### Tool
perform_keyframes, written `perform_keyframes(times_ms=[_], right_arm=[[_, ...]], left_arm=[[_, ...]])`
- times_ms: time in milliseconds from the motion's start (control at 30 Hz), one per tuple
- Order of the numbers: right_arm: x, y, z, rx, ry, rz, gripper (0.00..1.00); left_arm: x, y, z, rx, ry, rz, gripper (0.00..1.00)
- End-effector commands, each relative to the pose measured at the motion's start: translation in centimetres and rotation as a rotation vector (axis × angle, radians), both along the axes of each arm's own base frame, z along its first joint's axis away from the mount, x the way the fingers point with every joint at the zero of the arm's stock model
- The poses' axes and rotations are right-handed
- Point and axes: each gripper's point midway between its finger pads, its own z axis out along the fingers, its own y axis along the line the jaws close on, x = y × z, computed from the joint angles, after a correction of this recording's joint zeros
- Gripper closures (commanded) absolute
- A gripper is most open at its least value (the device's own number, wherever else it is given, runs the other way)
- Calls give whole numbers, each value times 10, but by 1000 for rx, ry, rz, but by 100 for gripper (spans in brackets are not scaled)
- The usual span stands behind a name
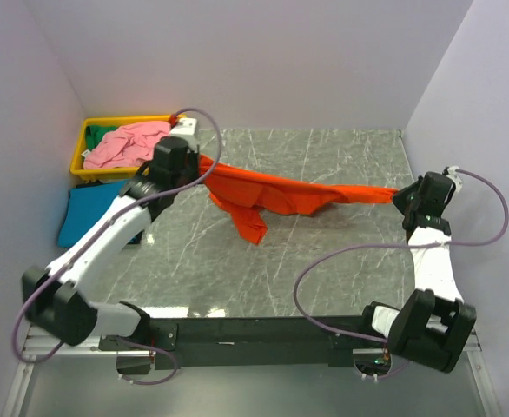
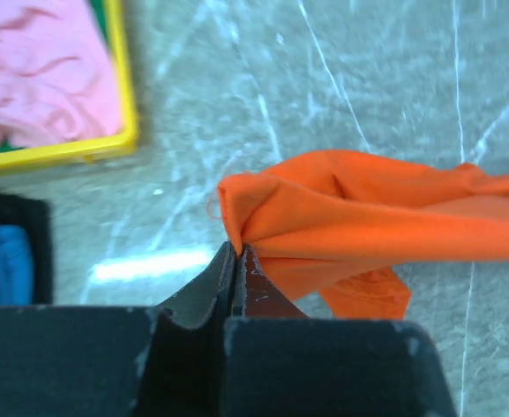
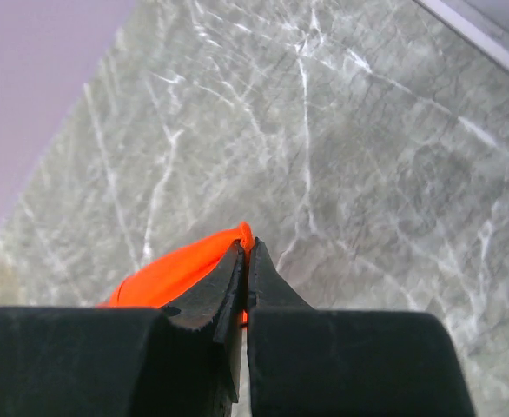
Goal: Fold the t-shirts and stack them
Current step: Flatten the tshirt out
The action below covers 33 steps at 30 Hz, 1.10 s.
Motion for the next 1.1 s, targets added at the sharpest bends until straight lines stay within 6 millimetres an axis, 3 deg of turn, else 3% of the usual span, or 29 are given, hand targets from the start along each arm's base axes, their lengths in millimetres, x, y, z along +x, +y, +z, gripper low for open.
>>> perform_keyframes(times_ms=[0, 33, 67, 200, 233, 300, 333, 400, 433, 467, 500, 533, 600, 633, 700, 733, 767, 800, 867, 900, 1067], right_arm=[[-12, -13, 20, -1, -111, -103, 100], [-19, -16, 15, 9, -110, -122, 100], [-21, -15, 21, 13, -138, -122, 100], [-20, -10, 52, 34, -210, -108, 100], [-17, -8, 72, 32, -249, -94, 100], [-18, -5, 99, 26, -302, -84, 100], [-20, -4, 132, 0, -364, -75, 100], [-26, -1, 161, -42, -394, -55, 100], [-32, 2, 200, -85, -462, -45, 100], [-39, 5, 213, -104, -469, -36, 100], [-45, 7, 230, -146, -488, -25, 100], [-59, 12, 268, -195, -559, -20, 100], [-78, 14, 296, -272, -592, -31, 100], [-96, 21, 326, -320, -653, -34, 100], [-116, 24, 346, -392, -666, -46, 100], [-134, 30, 370, -431, -712, -54, 100], [-142, 31, 374, -463, -699, -59, 100], [-157, 34, 393, -499, -733, -76, 100], [-172, 37, 403, -539, -740, -87, 100], [-183, 41, 416, -585, -753, -86, 100], [-209, 43, 436, -688, -758, -110, 100]], left_arm=[[-12, 46, 14, 35, -87, 146, 99], [-14, 54, 16, 24, -98, 170, 99], [-15, 66, 15, 7, -108, 206, 99], [-13, 91, 52, -41, -169, 273, 99], [-11, 96, 79, -62, -219, 287, 99], [-10, 98, 106, -74, -263, 291, 99], [-11, 99, 136, -97, -321, 288, 99], [-17, 98, 167, -115, -380, 262, 99], [-24, 99, 196, -134, -441, 250, 99], [-29, 99, 210, -142, -474, 238, 99], [-41, 101, 228, -155, -520, 228, 99], [-51, 102, 250, -163, -578, 207, 99], [-77, 109, 281, -179, -668, 194, 99], [-89, 111, 296, -181, -712, 182, 99], [-117, 118, 319, -200, -781, 170, 99], [-129, 119, 329, -208, -806, 156, 99], [-146, 123, 339, -222, -841, 150, 99], [-156, 125, 345, -230, -862, 144, 99], [-177, 127, 354, -243, -895, 119, 99], [-182, 129, 356, -247, -901, 118, 99], [-194, 127, 350, -252, -890, 89, 99]])
